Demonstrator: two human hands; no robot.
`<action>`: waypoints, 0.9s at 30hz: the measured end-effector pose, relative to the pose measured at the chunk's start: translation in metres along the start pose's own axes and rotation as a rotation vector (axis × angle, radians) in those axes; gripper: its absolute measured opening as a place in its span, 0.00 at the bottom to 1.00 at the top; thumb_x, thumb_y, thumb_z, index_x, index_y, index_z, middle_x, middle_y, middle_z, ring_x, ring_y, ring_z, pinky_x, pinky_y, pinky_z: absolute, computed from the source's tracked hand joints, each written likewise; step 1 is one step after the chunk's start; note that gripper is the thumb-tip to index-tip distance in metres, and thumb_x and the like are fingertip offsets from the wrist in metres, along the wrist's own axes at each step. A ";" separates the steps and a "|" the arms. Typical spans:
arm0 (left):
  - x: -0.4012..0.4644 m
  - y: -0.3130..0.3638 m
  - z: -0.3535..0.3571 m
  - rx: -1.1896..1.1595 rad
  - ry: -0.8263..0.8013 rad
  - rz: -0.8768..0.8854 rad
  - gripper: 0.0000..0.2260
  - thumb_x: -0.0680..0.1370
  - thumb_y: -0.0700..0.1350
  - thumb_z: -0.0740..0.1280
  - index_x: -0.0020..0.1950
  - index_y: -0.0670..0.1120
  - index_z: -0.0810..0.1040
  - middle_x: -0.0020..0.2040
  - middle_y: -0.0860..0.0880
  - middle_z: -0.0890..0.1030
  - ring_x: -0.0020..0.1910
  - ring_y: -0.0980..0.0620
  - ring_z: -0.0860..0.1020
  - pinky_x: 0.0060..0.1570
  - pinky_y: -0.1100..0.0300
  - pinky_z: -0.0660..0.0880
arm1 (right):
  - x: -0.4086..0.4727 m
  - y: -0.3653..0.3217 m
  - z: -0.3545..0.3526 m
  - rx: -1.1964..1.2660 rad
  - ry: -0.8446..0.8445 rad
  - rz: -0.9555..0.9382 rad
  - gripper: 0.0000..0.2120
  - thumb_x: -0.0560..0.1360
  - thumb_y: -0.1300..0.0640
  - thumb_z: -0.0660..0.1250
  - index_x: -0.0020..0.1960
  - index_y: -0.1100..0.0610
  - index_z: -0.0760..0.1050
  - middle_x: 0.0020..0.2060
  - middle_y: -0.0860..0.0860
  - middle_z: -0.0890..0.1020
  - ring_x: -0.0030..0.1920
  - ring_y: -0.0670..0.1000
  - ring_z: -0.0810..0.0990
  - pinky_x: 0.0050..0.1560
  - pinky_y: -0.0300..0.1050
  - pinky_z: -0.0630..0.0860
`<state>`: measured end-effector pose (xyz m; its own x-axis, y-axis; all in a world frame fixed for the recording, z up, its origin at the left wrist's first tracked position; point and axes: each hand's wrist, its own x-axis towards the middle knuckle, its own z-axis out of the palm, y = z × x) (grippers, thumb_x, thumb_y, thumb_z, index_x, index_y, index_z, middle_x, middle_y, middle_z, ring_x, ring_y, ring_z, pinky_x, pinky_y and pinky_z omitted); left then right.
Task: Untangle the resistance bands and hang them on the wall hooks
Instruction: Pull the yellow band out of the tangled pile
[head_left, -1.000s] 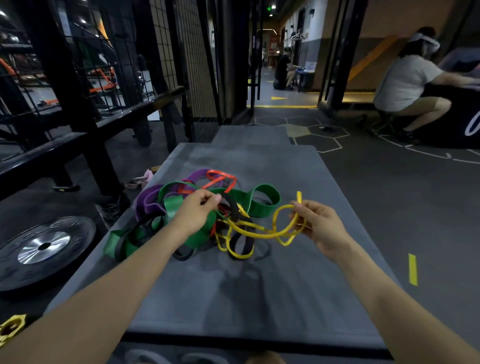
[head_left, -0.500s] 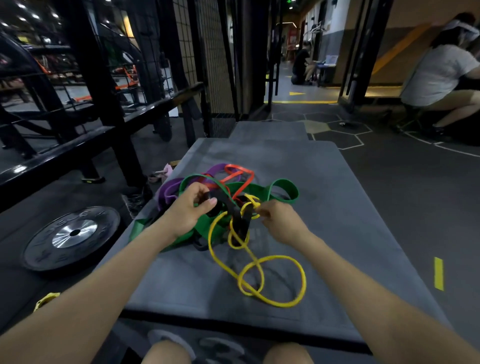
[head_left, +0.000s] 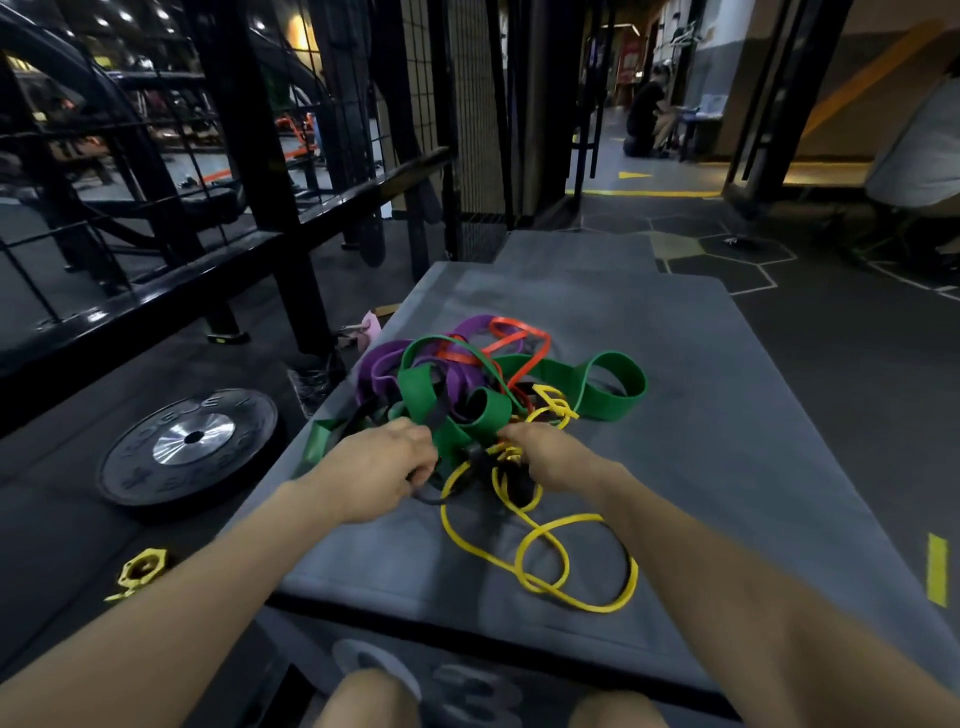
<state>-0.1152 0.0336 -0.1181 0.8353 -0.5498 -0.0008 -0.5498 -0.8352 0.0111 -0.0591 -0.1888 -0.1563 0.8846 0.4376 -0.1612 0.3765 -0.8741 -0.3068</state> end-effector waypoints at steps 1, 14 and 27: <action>0.001 0.001 0.002 0.036 -0.005 -0.033 0.08 0.70 0.35 0.61 0.41 0.49 0.70 0.44 0.53 0.71 0.51 0.51 0.72 0.46 0.61 0.66 | 0.001 0.000 0.002 -0.020 -0.021 0.012 0.26 0.75 0.72 0.56 0.71 0.59 0.64 0.65 0.58 0.72 0.65 0.58 0.70 0.59 0.49 0.70; 0.073 0.074 0.005 -0.174 0.309 -0.076 0.27 0.73 0.54 0.67 0.69 0.50 0.63 0.65 0.51 0.70 0.64 0.49 0.70 0.61 0.56 0.66 | -0.029 0.020 -0.052 0.157 0.247 -0.066 0.04 0.77 0.61 0.62 0.46 0.60 0.74 0.41 0.56 0.80 0.43 0.54 0.77 0.41 0.41 0.66; 0.058 0.041 0.014 0.176 -0.001 -0.343 0.19 0.73 0.65 0.62 0.51 0.51 0.78 0.53 0.50 0.78 0.61 0.50 0.70 0.57 0.55 0.65 | -0.056 0.072 -0.084 1.114 0.883 0.281 0.13 0.80 0.62 0.57 0.38 0.55 0.68 0.30 0.53 0.74 0.30 0.48 0.74 0.36 0.42 0.72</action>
<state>-0.0894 -0.0332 -0.1314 0.9709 -0.2382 0.0247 -0.2312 -0.9594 -0.1615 -0.0584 -0.2936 -0.0908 0.9247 -0.3472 0.1561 0.1241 -0.1127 -0.9858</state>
